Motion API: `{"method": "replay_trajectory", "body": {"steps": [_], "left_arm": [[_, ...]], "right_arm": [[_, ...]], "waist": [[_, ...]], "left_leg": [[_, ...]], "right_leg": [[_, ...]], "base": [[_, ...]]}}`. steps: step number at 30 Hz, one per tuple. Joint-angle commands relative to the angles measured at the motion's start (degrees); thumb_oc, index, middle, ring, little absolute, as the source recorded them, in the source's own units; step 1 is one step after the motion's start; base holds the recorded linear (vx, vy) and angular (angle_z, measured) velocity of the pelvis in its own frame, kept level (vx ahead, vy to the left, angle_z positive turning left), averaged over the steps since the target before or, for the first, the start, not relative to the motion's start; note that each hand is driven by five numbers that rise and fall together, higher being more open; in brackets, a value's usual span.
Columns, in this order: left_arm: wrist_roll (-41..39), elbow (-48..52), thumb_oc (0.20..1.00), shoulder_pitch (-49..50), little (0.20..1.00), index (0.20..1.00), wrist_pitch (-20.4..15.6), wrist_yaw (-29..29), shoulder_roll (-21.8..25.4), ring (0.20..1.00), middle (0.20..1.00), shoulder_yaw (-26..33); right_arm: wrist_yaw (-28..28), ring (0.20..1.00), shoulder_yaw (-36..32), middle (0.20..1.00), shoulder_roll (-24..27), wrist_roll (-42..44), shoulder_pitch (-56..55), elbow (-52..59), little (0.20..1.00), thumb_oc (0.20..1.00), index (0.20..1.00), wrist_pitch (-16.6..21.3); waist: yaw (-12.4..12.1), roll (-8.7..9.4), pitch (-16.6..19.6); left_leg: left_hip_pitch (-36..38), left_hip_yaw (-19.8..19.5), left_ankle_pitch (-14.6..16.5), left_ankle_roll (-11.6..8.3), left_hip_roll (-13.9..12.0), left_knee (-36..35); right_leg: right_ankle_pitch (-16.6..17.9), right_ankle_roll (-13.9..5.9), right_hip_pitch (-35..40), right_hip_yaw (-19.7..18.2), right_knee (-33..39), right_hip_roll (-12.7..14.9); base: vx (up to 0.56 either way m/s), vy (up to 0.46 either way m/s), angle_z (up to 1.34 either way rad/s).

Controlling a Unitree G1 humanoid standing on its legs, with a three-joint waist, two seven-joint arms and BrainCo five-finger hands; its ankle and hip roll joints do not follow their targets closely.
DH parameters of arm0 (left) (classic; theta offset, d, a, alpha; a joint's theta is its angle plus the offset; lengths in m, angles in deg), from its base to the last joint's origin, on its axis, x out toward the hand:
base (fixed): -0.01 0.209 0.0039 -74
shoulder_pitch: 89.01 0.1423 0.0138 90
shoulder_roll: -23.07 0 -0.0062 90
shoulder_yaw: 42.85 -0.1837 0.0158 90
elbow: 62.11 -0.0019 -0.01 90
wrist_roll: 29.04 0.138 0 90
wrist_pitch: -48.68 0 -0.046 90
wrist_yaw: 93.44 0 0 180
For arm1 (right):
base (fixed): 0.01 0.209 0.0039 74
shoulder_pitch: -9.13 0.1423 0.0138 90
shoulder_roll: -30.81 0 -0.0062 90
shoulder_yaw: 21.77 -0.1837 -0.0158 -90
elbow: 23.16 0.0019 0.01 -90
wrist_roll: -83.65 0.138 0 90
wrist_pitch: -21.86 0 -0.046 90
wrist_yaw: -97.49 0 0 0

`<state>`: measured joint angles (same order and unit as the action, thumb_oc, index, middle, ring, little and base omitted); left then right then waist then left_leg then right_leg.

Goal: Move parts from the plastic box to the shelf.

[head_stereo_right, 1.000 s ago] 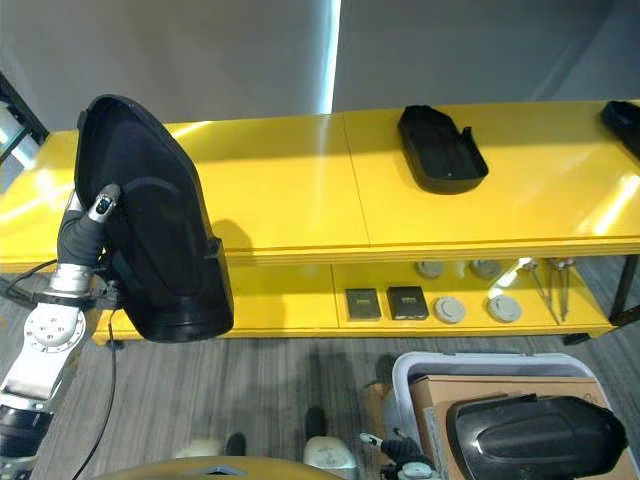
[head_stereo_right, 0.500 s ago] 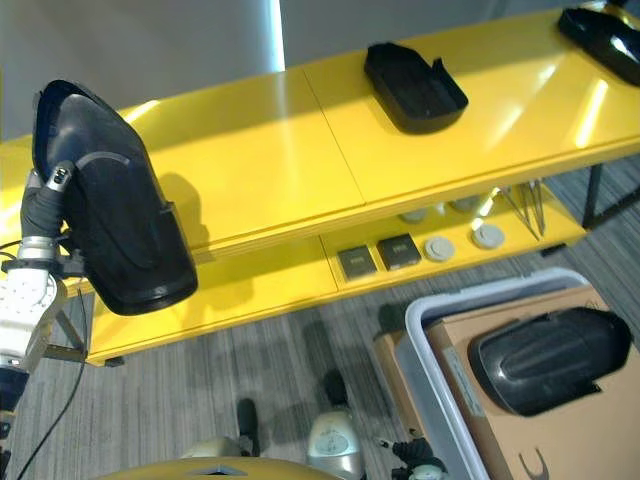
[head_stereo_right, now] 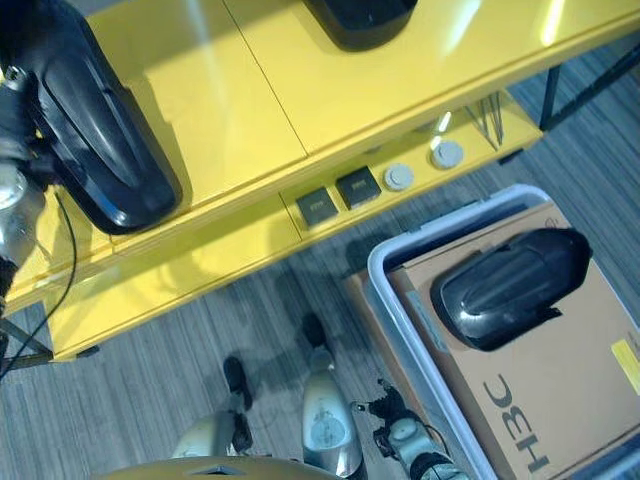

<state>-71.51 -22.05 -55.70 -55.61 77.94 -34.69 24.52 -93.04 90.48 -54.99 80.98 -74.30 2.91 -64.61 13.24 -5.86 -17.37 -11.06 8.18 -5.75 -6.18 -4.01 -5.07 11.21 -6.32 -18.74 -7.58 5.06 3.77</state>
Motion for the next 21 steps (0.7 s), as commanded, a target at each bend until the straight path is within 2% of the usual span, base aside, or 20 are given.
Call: {"method": "replay_trajectory", "body": {"steps": [1, 3, 7, 9, 16, 17, 19, 21], "left_arm": [[1.71, -6.95, 0.200, -5.79, 0.200, 0.200, 0.53, 0.58, 5.17, 0.200, 0.200, -0.90], [4.35, -12.80, 0.200, -10.02, 0.200, 0.200, 2.26, 1.34, 5.52, 0.200, 0.200, -3.95], [6.54, -15.51, 0.200, -12.42, 0.200, 0.200, 2.99, 1.30, 5.53, 0.200, 0.200, -5.57], [7.52, -17.47, 0.200, -12.67, 0.200, 0.200, 3.85, 1.38, 3.98, 0.200, 0.200, -5.90], [7.03, -16.04, 0.200, -13.96, 0.200, 0.200, 3.62, 1.63, 1.63, 0.200, 0.200, -7.68], [7.05, -15.81, 0.297, -13.81, 0.297, 0.297, 3.73, 1.66, 1.24, 0.297, 0.297, -7.82], [7.15, -15.90, 0.379, -13.87, 0.379, 0.379, 3.79, 1.67, 1.01, 0.379, 0.379, -7.95], [7.39, -16.39, 0.561, -14.20, 0.561, 0.561, 3.99, 1.39, 0.51, 0.561, 0.561, -8.15]], "right_arm": [[-0.66, 1.000, 1.93, 1.000, 0.06, -1.59, 1.05, -0.42, 1.000, 1.000, 1.000, -0.09], [-0.88, 1.000, 3.10, 1.000, -0.15, -1.27, 2.23, -0.65, 1.000, 1.000, 1.000, -0.06], [-1.24, 1.000, 3.39, 1.000, -0.34, -0.32, 3.04, -1.13, 1.000, 1.000, 1.000, 0.10], [-1.53, 1.000, 4.19, 1.000, -0.88, 0.44, 3.79, -1.69, 1.000, 1.000, 1.000, 0.19], [-1.73, 1.000, 4.57, 1.000, -1.44, 2.23, 4.90, -2.12, 1.000, 1.000, 1.000, 0.15], [-1.75, 1.000, 4.54, 1.000, -1.68, 2.45, 5.00, -2.28, 1.000, 1.000, 1.000, 0.16], [-1.68, 1.000, 4.60, 1.000, -1.83, 2.56, 4.95, -2.44, 1.000, 1.000, 1.000, 0.16], [-1.71, 1.000, 4.65, 1.000, -1.94, 2.69, 4.93, -2.52, 1.000, 1.000, 1.000, 0.12]], "waist": [[0.09, 0.90, 0.19], [0.03, 0.85, -0.68], [-0.15, 0.69, -1.40], [-0.29, 0.41, -1.97], [-0.15, 0.06, -2.39], [-0.07, 0.00, -2.31], [-0.04, -0.06, -2.26], [0.10, -0.12, -2.17]], "left_leg": [[-0.04, -1.10, -0.17, -0.84, -0.72, 0.07], [-1.15, -1.16, -0.63, -0.95, -0.74, 0.07], [-2.08, -1.49, -0.87, -0.97, -0.56, 0.07], [-2.54, -1.75, -1.02, -1.05, -0.50, 0.07], [-2.85, -1.95, -0.94, -1.09, -0.36, 0.07], [-2.82, -1.88, -0.86, -1.08, -0.34, 0.07], [-2.76, -1.80, -0.82, -1.08, -0.36, 0.07], [-2.61, -1.77, -0.69, -1.06, -0.41, 0.07]], "right_leg": [[-3.52, -2.09, 1.70, -0.54, -0.06, 0.10], [-3.16, -2.09, 0.78, -0.54, -0.06, 0.04], [-2.89, -2.14, -0.15, -0.51, -0.06, 0.02], [-2.87, -2.11, -0.41, -0.48, -0.06, -0.01], [-2.96, -1.98, -0.71, -0.66, -0.06, 0.01], [-2.98, -2.01, -0.72, -0.70, -0.06, -0.05], [-3.00, -2.02, -0.70, -0.75, -0.06, -0.04], [-3.12, -2.00, -0.61, -0.91, -0.06, -0.07]], "base": [[0.01, -0.035, -0.05], [0.02, -0.039, -0.07], [0.00, -0.008, -0.01], [0.04, -0.017, 0.04], [0.00, -0.003, 0.00], [0.00, 0.000, 0.00], [0.00, 0.000, 0.00], [0.00, 0.000, 0.00]]}}
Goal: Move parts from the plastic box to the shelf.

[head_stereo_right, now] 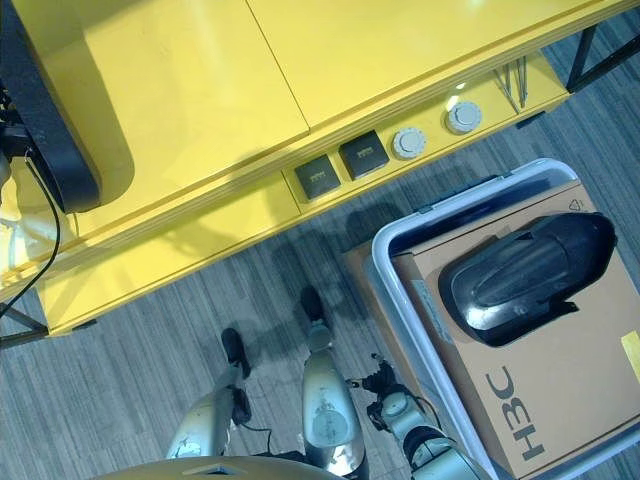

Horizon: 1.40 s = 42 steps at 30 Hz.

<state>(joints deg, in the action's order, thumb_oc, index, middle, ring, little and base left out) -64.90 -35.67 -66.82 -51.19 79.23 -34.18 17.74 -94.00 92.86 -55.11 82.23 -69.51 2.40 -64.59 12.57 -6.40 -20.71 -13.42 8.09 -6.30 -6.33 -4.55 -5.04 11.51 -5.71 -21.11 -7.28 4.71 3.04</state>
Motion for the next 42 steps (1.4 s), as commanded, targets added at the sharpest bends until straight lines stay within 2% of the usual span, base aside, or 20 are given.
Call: {"method": "replay_trajectory", "body": {"steps": [1, 2, 15, 21, 28, 34, 38, 40, 41, 42], "left_arm": [[0.80, -3.43, 0.846, -3.51, 0.846, 0.846, -0.20, -0.21, -0.63, 0.846, 0.846, -1.48], [0.97, -3.83, 1.000, -3.96, 1.000, 1.000, -0.15, -0.47, -0.97, 1.000, 1.000, -1.45], [-2.22, -6.28, 1.000, -6.56, 1.000, 1.000, 0.48, -4.79, -5.74, 1.000, 1.000, 1.17], [-8.49, -4.55, 1.000, -3.75, 1.000, 1.000, -0.16, -6.60, -8.80, 1.000, 1.000, 5.47], [-12.81, 1.66, 1.000, 5.24, 1.000, 1.000, -1.04, -8.76, -13.14, 1.000, 1.000, 10.98], [-9.18, 4.95, 1.000, 10.52, 1.000, 1.000, -0.72, -9.98, -13.23, 1.000, 1.000, 12.46], [-4.90, 11.01, 1.000, 17.13, 1.000, 1.000, -0.68, -9.77, -12.20, 1.000, 1.000, 13.05], [-1.12, 20.92, 1.000, 22.58, 1.000, 1.000, -1.52, -10.26, -10.56, 1.000, 1.000, 13.73], [-1.02, 21.20, 1.000, 22.89, 1.000, 1.000, -1.42, -10.37, -10.56, 1.000, 1.000, 13.88], [3.33, 37.87, 1.000, 36.44, 1.000, 1.000, -3.27, -9.45, -10.69, 1.000, 1.000, 17.70]], "right_arm": [[-0.77, 1.000, 2.22, 1.000, -1.89, 1.73, 0.21, -2.14, 1.000, 1.000, 1.000, 0.11], [-0.81, 1.000, 2.23, 1.000, -1.98, 1.86, 0.27, -2.26, 1.000, 1.000, 1.000, 0.06], [-1.24, 1.000, 2.79, 1.000, -2.99, 2.98, -0.02, -3.16, 1.000, 1.000, 1.000, -0.63], [-1.44, 1.000, 2.14, 1.000, -2.67, 2.67, -0.43, -4.16, 1.000, 1.000, 1.000, -1.61], [-0.81, 1.000, 1.43, 1.000, -2.02, 0.51, -0.75, -5.55, 1.000, 1.000, 1.000, -3.46], [0.11, 1.000, 0.75, 1.000, -1.93, -0.98, -1.93, -5.90, 1.000, 1.000, 1.000, -3.94], [0.85, 1.000, -0.28, 1.000, -1.68, -1.43, -2.88, -5.78, 1.000, 1.000, 1.000, -3.96], [0.90, 1.000, -1.35, 1.000, -1.89, -1.36, -3.75, -5.32, 1.000, 1.000, 1.000, -3.81], [0.90, 1.000, -1.26, 1.000, -1.86, -1.36, -3.83, -5.30, 1.000, 1.000, 1.000, -3.81], [0.79, 1.000, -3.50, 1.000, -2.18, -0.82, -5.56, -4.26, 1.000, 1.000, 1.000, -3.34]], "waist": [[0.90, 0.41, 1.17], [1.01, 0.40, 1.11], [1.18, 0.74, 1.66], [0.79, 0.33, 2.71], [-0.73, -0.56, 6.29], [-1.95, 0.14, 10.18], [-2.91, 1.05, 12.35], [-3.66, 1.57, 12.99], [-3.57, 1.55, 13.04], [-4.61, 2.29, 13.48]], "left_leg": [[-0.16, -1.61, -0.12, -0.91, 0.08, 0.04], [-0.10, -1.54, -0.13, -0.94, 0.08, 0.04], [0.38, -1.46, 0.12, -0.91, -0.14, 0.04], [3.54, -1.60, 0.98, -0.82, -0.32, 0.04], [9.47, -2.97, 2.50, -0.55, -0.27, 0.04], [13.26, -3.78, 3.64, -0.24, -0.49, 0.04], [15.39, -4.30, 4.48, 0.08, -0.37, 0.04], [15.99, -4.80, 4.72, 0.27, -0.31, 0.04], [16.02, -4.82, 4.73, 0.27, -0.30, 0.04], [16.58, -5.15, 4.96, 0.41, -0.24, 0.04]], "right_leg": [[-3.44, -2.61, 1.79, -1.25, 0.29, 0.67], [-3.46, -2.60, 1.81, -1.25, 0.29, 0.64], [-3.89, -2.25, 2.29, -1.16, 0.29, 0.30], [-5.15, -2.08, 5.71, -0.23, 0.29, 0.44], [-7.05, -1.67, 12.65, 2.22, 0.29, 1.20], [-8.15, -1.70, 17.06, 3.87, 0.29, 1.64], [-8.75, -1.76, 19.67, 4.77, 0.18, 1.90], [-9.01, -1.79, 20.47, 5.28, -0.04, 2.07], [-9.02, -1.80, 20.52, 5.30, -0.03, 2.09], [-9.24, -1.69, 21.30, 5.54, -0.01, 2.27]], "base": [[0.00, 0.000, 0.00], [0.00, 0.000, 0.00], [0.00, 0.000, 0.00], [0.01, 0.004, 0.01], [0.02, 0.022, 0.09], [0.01, 0.028, 0.18], [0.01, 0.019, 0.15], [0.00, 0.000, 0.00], [0.00, 0.000, 0.00], [0.00, 0.008, 0.11]]}}
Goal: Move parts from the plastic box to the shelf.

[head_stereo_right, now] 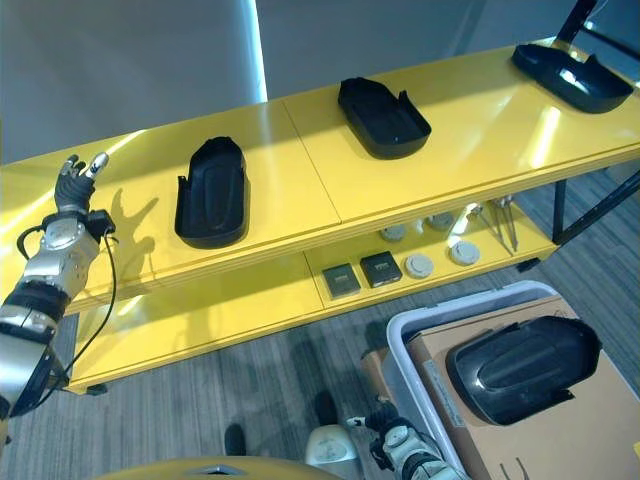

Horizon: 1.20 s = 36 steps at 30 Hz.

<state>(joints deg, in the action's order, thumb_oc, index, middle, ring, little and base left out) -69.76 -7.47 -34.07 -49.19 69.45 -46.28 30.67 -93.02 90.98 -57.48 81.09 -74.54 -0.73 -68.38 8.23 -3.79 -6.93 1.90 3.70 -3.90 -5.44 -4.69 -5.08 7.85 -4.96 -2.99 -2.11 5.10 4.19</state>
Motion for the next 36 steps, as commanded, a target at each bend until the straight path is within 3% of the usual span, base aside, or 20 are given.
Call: {"method": "replay_trajectory", "body": {"steps": [1, 3, 4, 6, 10, 18, 25, 36], "left_arm": [[10.07, 14.52, 1.000, 9.17, 1.000, 1.000, -5.67, 1.40, 1.28, 1.000, 1.000, 6.49], [11.65, 22.37, 1.000, 18.62, 1.000, 1.000, -6.24, 3.99, -0.95, 1.000, 1.000, 9.23], [12.15, 27.55, 0.200, 23.08, 0.200, 0.200, -6.38, 5.97, -2.71, 0.200, 0.200, 9.43], [13.39, 31.71, 0.200, 28.25, 0.200, 0.200, -7.05, 8.74, -4.36, 0.200, 0.200, 10.15], [11.58, 37.95, 0.200, 35.35, 0.200, 0.200, -6.31, 12.16, -12.43, 0.200, 0.200, 6.40], [15.22, 40.21, 0.200, 33.00, 0.200, 0.200, -6.30, 15.43, -11.47, 0.200, 0.200, -1.42], [17.71, 38.51, 0.200, 22.35, 0.200, 0.200, -8.30, 10.91, -13.77, 0.200, 0.200, -4.43], [21.86, 32.49, 0.200, 17.81, 0.200, 0.200, -9.22, 4.60, -14.36, 0.200, 0.200, -2.53]], "right_arm": [[0.00, 1.000, -2.84, 1.000, 0.03, 0.55, -1.34, -0.89, 1.000, 1.000, 1.000, 0.82], [0.12, 1.000, -5.51, 1.000, -0.84, 1.76, -3.20, -1.45, 1.000, 1.000, 1.000, 1.03], [0.28, 1.000, -6.56, 1.000, -1.59, 2.26, -4.18, -1.92, 1.000, 1.000, 1.000, 1.23], [0.46, 1.000, -7.51, 1.000, -2.26, 2.37, -5.10, -2.02, 1.000, 1.000, 1.000, 1.68], [-0.39, 1.000, -7.69, 1.000, -3.43, 2.52, -4.48, -2.29, 1.000, 1.000, 1.000, 2.79], [-1.74, 1.000, -5.49, 1.000, -4.02, 3.45, -2.97, -0.63, 1.000, 1.000, 1.000, 4.16], [-3.09, 1.000, -3.87, 1.000, -4.20, 4.03, -2.46, 0.07, 1.000, 1.000, 1.000, 4.30], [-4.62, 1.000, -3.69, 1.000, -3.83, 4.77, -1.76, 1.03, 1.000, 1.000, 1.000, 5.01]], "waist": [[-0.65, 0.08, -0.19], [-0.80, 0.58, 0.21], [-0.88, 0.85, 0.50], [-1.09, 1.34, 0.72], [-1.58, 1.98, 0.21], [-0.89, 2.43, -2.14], [0.95, 2.67, -3.62], [1.95, 2.61, -4.70]], "left_leg": [[1.42, -0.80, 2.74, -0.47, -0.12, 0.08], [1.83, -0.59, 3.07, -0.42, -0.21, 0.08], [1.95, -0.54, 3.28, -0.31, -0.24, 0.08], [2.11, -0.34, 3.53, -0.27, -0.30, 0.08], [1.68, -0.06, 3.72, 0.09, -0.35, 0.08], [-0.62, 1.48, 3.23, 0.08, -0.75, 0.08], [-3.90, 3.23, 2.45, -0.24, -1.20, 0.08], [-5.61, 4.30, 1.97, -0.63, -1.43, 0.08]], "right_leg": [[-5.68, -2.41, 3.44, 0.27, -0.35, 1.14], [-5.84, -2.36, 3.91, 0.10, -0.29, 1.16], [-5.92, -2.32, 4.11, 0.02, -0.20, 1.25], [-5.95, -2.32, 4.30, -0.17, -0.10, 1.22], [-5.86, -2.22, 3.61, -0.63, -0.10, 1.14], [-4.90, -2.64, 0.19, -2.31, -0.10, 0.37], [-3.38, -3.31, -4.34, -3.60, -0.10, -0.18], [-2.80, -3.47, -6.78, -4.28, -0.10, -0.62]], "base": [[0.01, 0.021, 0.11], [0.00, 0.000, 0.00], [0.03, 0.011, 0.04], [0.02, 0.001, 0.15], [-0.02, -0.008, -0.05], [-0.05, -0.015, -0.12], [-0.04, -0.016, -0.12], [0.02, -0.016, -0.08]]}}
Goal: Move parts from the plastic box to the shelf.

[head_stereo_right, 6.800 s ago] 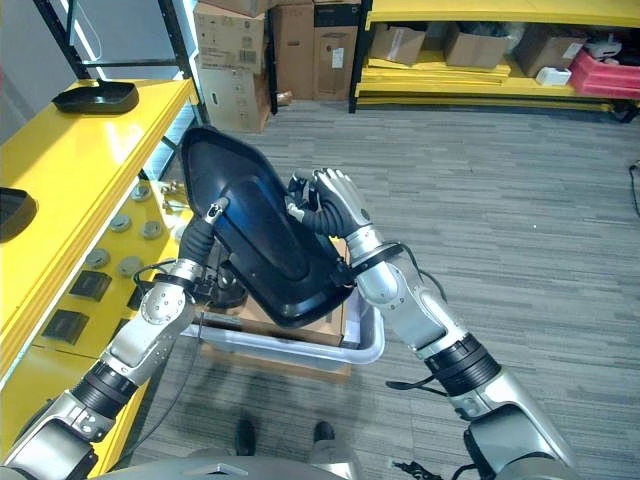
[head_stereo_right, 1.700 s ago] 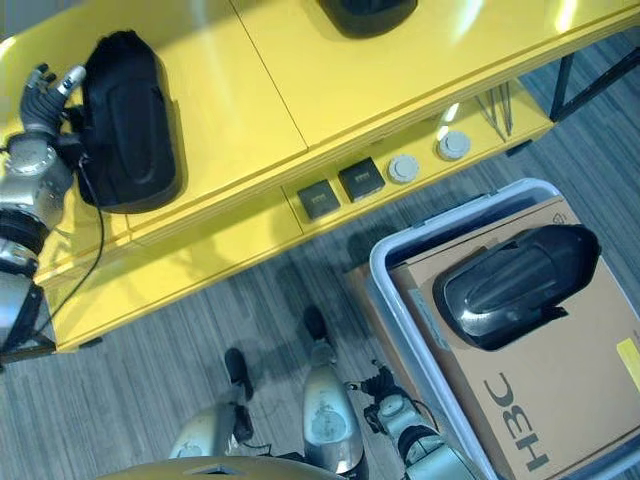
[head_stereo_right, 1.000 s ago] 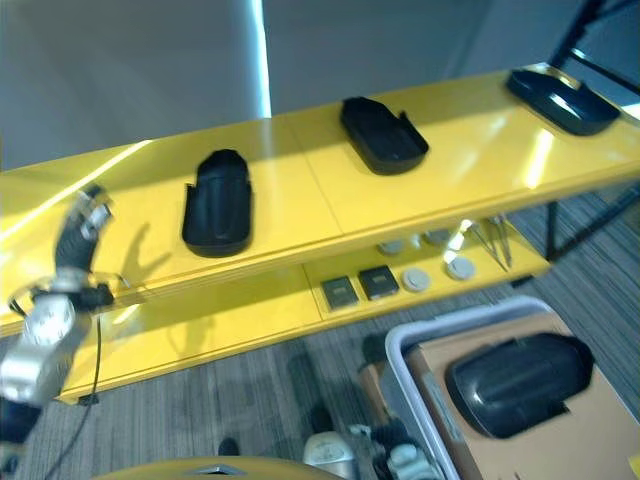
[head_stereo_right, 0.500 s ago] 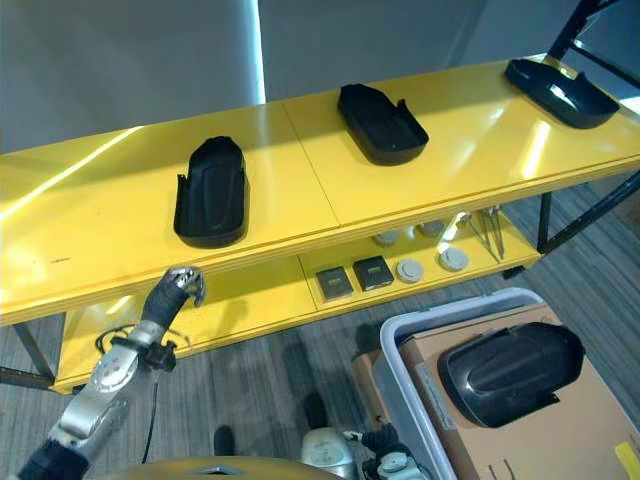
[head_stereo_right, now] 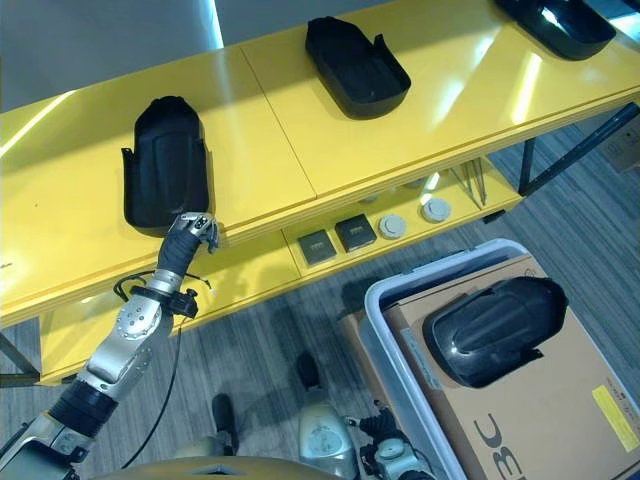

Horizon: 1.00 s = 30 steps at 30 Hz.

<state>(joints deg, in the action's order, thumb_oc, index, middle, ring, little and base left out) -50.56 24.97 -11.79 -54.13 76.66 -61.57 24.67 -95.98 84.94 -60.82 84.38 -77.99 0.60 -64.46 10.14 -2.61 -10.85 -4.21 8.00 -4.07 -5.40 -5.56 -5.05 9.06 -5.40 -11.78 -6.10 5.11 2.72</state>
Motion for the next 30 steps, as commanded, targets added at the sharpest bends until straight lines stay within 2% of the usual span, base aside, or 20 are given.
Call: {"method": "replay_trajectory", "body": {"steps": [1, 9, 17, 23, 29, 30], "left_arm": [[2.53, 0.01, 0.200, -4.58, 0.200, 0.200, -4.50, -3.08, 1.05, 0.200, 0.200, 3.98], [2.78, -0.95, 0.200, -6.27, 0.200, 0.200, -5.18, -5.55, 1.18, 0.200, 0.200, 5.65], [3.58, -4.23, 0.200, -15.02, 0.200, 0.200, -5.76, -8.98, 1.33, 0.200, 0.200, 4.24], [3.10, -2.71, 0.200, -15.74, 0.200, 0.200, -6.03, -7.52, 0.88, 0.200, 0.200, 2.61], [2.96, 4.20, 0.200, -10.51, 0.200, 0.200, -5.68, -3.79, 1.06, 0.200, 0.200, 2.54], [2.09, 6.63, 0.545, -8.51, 0.545, 0.545, -5.61, -2.44, 1.07, 0.545, 0.545, 2.57]], "right_arm": [[-1.72, 1.000, 2.51, 1.000, -0.42, 1.41, 1.80, -0.12, 1.000, 1.000, 1.000, 1.13], [-1.94, 1.000, 3.05, 1.000, -0.44, 1.48, 2.29, 0.18, 1.000, 1.000, 1.000, 1.37], [-2.22, 1.000, 4.25, 1.000, 0.01, 1.57, 3.21, 1.03, 1.000, 1.000, 1.000, 1.74], [-2.08, 1.000, 4.25, 1.000, -0.20, 1.92, 3.07, 0.56, 1.000, 1.000, 1.000, 1.80], [-2.16, 1.000, 2.14, 1.000, 0.01, 2.86, 2.19, 0.18, 1.000, 1.000, 1.000, 1.60], [-2.15, 1.000, 1.38, 1.000, 0.15, 3.13, 2.18, -0.10, 1.000, 1.000, 1.000, 1.44]], "waist": [[-0.03, 1.41, -0.81], [-0.04, 1.03, -1.22], [1.12, 0.64, -1.70], [1.48, 0.40, -1.57], [0.81, 0.51, -0.64], [0.48, 0.60, -0.13]], "left_leg": [[0.31, 0.06, 2.12, -0.69, -0.55, 0.05], [-0.39, 0.02, 1.91, -0.86, -0.56, 0.05], [-1.14, 0.48, 1.82, -1.01, -0.59, 0.05], [-0.53, 0.97, 2.10, -1.06, -0.80, 0.05], [2.23, 0.54, 3.26, -0.76, -0.70, 0.05], [3.17, 0.33, 3.75, -0.62, -0.64, 0.05]], "right_leg": [[-3.99, -3.02, 1.79, -0.36, -0.11, 0.80], [-4.04, -2.92, 1.04, -0.51, -0.11, 0.73], [-3.92, -2.98, 0.06, -0.89, -0.11, 0.67], [-4.19, -2.93, 0.44, -1.34, -0.11, 0.52], [-5.23, -2.66, 3.57, -0.82, -0.11, 0.78], [-5.54, -2.64, 4.64, -0.53, -0.11, 0.90]], "base": [[0.02, -0.015, -0.04], [0.02, -0.005, -0.04], [0.01, -0.002, -0.02], [0.02, 0.004, -0.01], [0.03, 0.018, 0.00], [0.05, 0.048, 0.07]]}}
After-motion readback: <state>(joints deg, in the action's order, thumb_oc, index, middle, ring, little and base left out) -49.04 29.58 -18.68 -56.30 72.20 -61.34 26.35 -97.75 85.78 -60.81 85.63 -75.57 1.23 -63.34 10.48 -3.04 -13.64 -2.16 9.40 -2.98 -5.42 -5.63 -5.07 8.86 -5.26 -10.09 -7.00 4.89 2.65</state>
